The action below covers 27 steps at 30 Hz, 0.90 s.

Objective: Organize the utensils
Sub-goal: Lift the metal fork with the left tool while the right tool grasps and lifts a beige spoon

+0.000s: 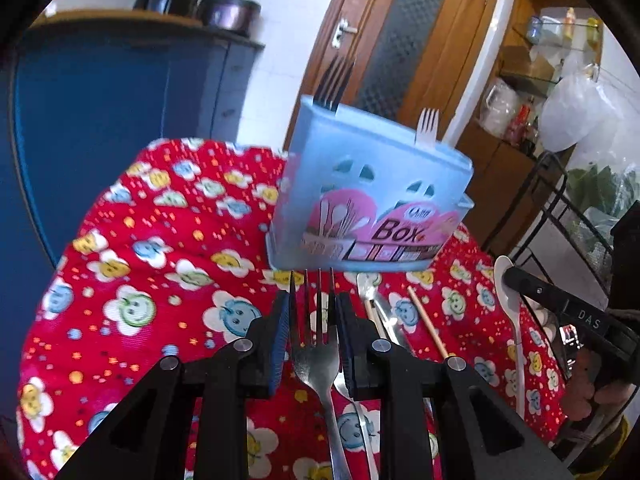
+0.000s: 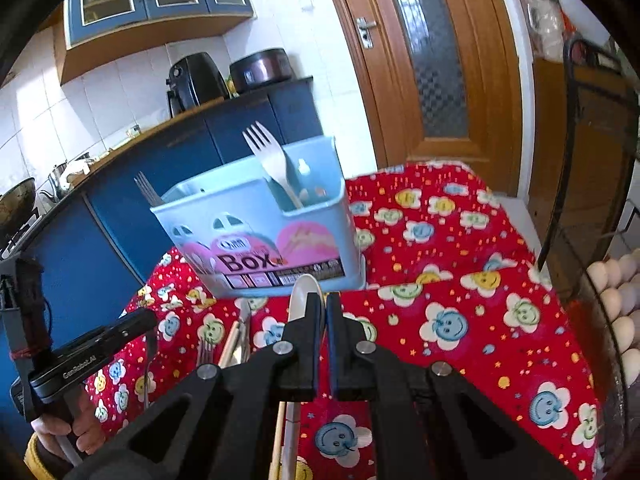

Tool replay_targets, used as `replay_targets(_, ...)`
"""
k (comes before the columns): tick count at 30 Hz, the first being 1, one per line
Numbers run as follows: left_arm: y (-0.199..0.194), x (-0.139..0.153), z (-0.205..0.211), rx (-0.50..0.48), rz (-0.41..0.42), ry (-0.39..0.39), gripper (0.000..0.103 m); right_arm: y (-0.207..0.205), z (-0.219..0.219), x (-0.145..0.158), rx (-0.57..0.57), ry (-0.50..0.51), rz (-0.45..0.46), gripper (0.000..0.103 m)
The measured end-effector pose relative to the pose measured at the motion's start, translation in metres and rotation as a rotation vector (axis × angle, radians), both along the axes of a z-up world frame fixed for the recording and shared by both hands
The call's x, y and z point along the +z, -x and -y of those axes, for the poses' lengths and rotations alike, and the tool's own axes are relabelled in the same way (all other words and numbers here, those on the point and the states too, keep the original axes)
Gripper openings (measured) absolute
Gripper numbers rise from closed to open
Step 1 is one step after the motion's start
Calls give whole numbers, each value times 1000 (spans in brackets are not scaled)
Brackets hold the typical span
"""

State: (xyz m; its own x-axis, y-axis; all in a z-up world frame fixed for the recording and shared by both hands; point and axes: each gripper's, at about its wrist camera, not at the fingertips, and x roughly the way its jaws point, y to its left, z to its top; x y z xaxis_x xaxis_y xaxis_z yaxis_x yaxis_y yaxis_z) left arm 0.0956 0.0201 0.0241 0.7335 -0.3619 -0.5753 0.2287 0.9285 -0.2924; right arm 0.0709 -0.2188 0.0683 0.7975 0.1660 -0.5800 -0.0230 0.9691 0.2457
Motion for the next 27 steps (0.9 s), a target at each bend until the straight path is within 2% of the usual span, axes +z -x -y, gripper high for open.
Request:
replay_targets(12, 47, 48, 2, 24, 195, -15, 23, 18, -6, 26, -11, 28, 84, 4)
replay_targets(15, 54, 58, 0, 24, 229, 7, 23, 19, -4, 30, -11, 24, 91, 4)
replay_targets(22, 64, 73, -2, 30, 277, 45, 22, 22, 0, 37, -23, 24, 108, 4)
replay_targets(27, 63, 79, 0, 27, 295, 38, 21, 22, 1, 42, -25, 26, 119, 4)
